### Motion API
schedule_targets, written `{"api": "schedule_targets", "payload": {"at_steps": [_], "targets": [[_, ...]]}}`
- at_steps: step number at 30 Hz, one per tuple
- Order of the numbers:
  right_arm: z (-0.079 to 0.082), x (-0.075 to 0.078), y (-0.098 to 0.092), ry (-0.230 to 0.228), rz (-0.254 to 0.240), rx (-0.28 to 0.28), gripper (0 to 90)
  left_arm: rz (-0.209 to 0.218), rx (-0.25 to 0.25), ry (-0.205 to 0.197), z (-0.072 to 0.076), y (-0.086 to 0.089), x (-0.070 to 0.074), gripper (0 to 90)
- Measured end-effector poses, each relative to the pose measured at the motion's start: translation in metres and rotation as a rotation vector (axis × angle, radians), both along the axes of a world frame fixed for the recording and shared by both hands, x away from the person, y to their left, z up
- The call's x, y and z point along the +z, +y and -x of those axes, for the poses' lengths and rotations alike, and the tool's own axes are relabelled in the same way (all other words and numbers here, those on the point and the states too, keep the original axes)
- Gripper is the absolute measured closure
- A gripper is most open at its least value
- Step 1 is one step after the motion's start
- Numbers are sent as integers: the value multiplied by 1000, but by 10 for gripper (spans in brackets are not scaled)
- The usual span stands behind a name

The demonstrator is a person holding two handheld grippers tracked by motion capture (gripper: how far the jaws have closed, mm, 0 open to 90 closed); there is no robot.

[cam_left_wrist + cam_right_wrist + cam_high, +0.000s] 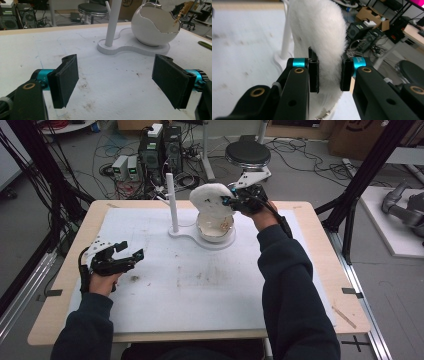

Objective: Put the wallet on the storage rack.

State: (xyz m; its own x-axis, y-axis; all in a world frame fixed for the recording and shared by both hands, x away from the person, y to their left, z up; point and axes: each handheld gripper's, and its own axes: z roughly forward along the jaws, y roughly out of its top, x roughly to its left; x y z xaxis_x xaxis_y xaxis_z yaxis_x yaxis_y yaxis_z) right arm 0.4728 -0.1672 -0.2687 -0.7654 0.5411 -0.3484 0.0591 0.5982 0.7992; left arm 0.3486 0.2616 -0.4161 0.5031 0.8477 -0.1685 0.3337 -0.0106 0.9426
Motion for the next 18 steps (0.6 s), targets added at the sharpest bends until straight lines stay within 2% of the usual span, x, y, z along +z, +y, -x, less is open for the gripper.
{"api": "schedule_targets", "payload": {"at_steps": [1, 2, 3, 6, 9, 10, 11, 12, 13, 16, 17, 18], "targets": [[-1, -1, 0, -9, 27, -1, 758, 1, 2, 2, 0, 1, 0, 212], [-1, -7, 1, -3, 97, -4, 758, 4, 5, 4, 0, 1, -1, 213], [-1, -7, 1, -3, 97, -4, 758, 4, 6, 7, 0, 1, -1, 213], [0, -11, 3, -31, 181, 5, 758, 6, 5, 10, 0, 1, -1, 213], [2, -12, 5, -61, 235, 9, 758, 8, 2, 16, 0, 0, -1, 213], [2, -13, 8, -83, 301, 9, 758, 9, 2, 18, 0, 0, -1, 213], [2, -13, 8, -83, 301, 9, 758, 11, 2, 19, 0, 0, -2, 213], [3, -15, 12, -93, 351, 12, 758, 15, 1, 21, 0, -1, -2, 213], [3, -15, 12, -93, 351, 12, 758, 13, -2, 22, 0, 0, -2, 213], [1, -20, 22, -93, 417, 16, 760, 18, -2, 22, -1, -1, -3, 214], [1, -20, 22, -93, 417, 16, 760, 17, -1, 21, -1, -1, -3, 214], [1, -23, 25, -92, 439, 15, 760, 16, -3, 22, -1, -1, -3, 214]]}}
